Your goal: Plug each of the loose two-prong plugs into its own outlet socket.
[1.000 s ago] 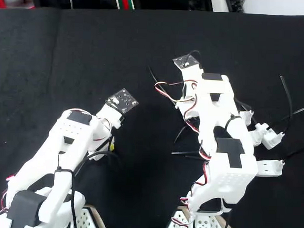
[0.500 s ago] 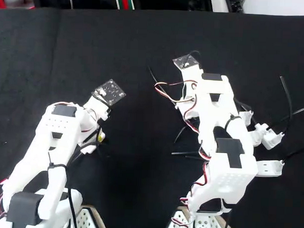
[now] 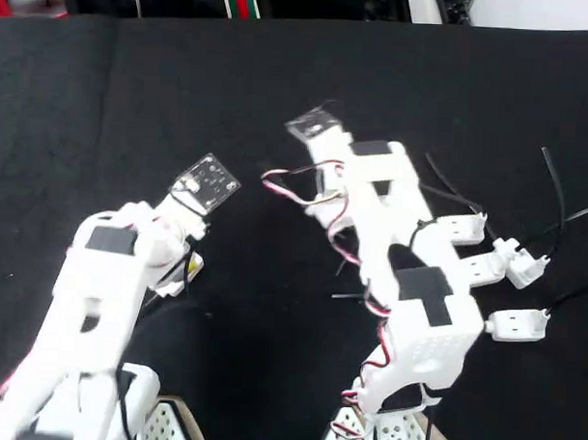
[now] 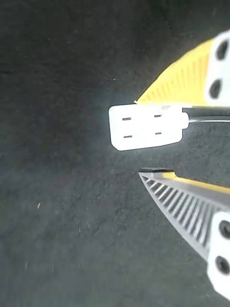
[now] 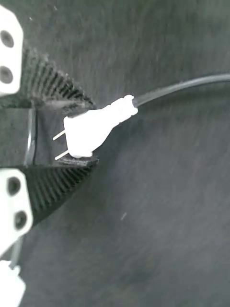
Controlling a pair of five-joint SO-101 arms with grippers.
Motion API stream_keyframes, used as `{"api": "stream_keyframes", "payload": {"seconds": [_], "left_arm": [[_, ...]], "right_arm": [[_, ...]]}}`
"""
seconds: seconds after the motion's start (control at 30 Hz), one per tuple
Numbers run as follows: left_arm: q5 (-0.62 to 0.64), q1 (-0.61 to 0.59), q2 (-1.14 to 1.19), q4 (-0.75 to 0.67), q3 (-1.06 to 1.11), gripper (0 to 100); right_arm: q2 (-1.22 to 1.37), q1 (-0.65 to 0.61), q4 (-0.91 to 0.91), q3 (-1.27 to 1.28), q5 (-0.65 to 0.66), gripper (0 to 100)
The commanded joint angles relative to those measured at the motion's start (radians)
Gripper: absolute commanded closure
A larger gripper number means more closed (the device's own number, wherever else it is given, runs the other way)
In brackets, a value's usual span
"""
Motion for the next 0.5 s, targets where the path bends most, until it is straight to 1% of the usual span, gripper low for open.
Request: {"api": "stream_keyframes", "payload": {"seconds": [0.0, 0.1, 0.2, 0.3, 0.37, 0.47], "left_arm": [[0.058, 0.001, -0.345, 0.011, 0.124, 79], [0.068, -0.013, -0.554, 0.011, 0.245, 79], [0.112, -0.101, -0.743, 0.044, 0.32, 79], [0.117, -0.186, -0.913, 0.175, 0.349, 79], [0.132, -0.223, -1.02, 0.247, 0.381, 79], [0.146, -0.265, -1.166, 0.296, 0.444, 79]], "right_arm": [[-0.004, -0.1, -0.006, -0.028, 0.074, 97.1], [-0.004, -0.137, -0.005, -0.005, 0.084, 88.5], [-0.005, -0.161, 0.029, 0.008, 0.204, 81.4], [-0.012, -0.169, 0.094, -0.018, 0.313, 80.9], [-0.008, -0.166, 0.141, -0.071, 0.387, 80.7], [-0.005, -0.166, 0.256, -0.191, 0.52, 80.7]]}}
